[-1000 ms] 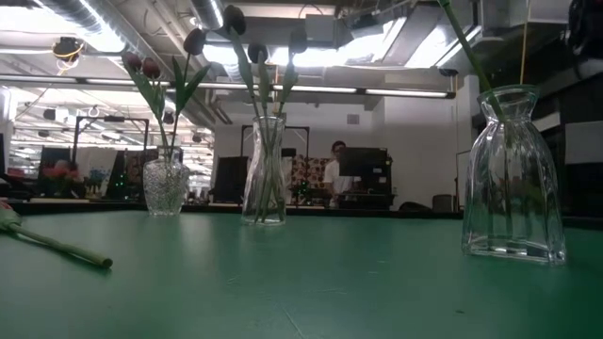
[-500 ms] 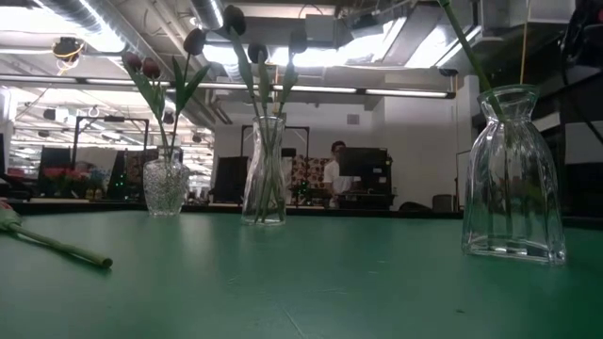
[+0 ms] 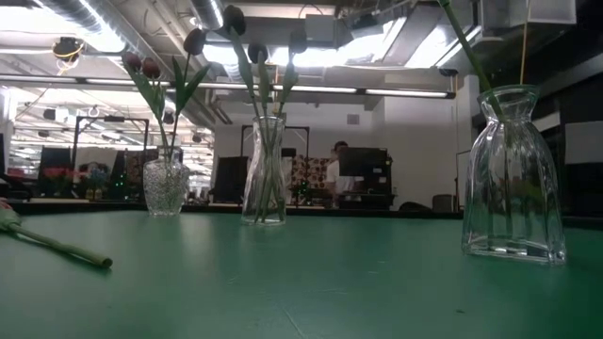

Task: Sort flowers into vase by color
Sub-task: Put the right pink tulip into the bottom transparent vase

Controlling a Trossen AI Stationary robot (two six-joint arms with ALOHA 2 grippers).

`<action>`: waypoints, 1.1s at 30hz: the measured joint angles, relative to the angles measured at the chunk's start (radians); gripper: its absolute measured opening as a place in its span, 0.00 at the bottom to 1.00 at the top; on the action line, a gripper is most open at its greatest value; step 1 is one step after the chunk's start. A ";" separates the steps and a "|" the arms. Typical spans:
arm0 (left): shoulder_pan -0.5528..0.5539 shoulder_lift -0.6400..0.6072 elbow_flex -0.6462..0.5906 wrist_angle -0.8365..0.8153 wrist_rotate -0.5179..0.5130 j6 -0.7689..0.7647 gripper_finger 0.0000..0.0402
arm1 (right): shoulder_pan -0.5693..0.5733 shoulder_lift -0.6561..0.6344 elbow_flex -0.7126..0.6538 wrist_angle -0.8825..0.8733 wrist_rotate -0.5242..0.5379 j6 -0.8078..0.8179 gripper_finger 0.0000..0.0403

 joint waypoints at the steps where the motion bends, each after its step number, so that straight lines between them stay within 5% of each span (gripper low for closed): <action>1: -0.003 0.000 0.000 0.000 0.000 -0.007 0.18 | -0.019 -0.022 0.000 -0.015 0.017 -0.015 0.00; 5: -0.025 0.000 0.000 -0.017 0.000 -0.011 0.18 | -0.055 -0.056 -0.057 0.048 -0.001 -0.157 0.00; 13: -0.044 0.000 0.000 -0.038 -0.013 -0.020 0.18 | -0.053 -0.154 -0.388 0.655 -0.048 -0.480 0.00; 22: -0.033 0.000 0.000 -0.038 -0.013 -0.030 0.18 | -0.053 -0.146 -0.635 1.048 -0.121 -0.509 0.00; 33: -0.027 0.000 0.000 -0.038 -0.012 -0.045 0.18 | -0.227 0.155 -0.677 1.321 -0.194 -0.367 0.00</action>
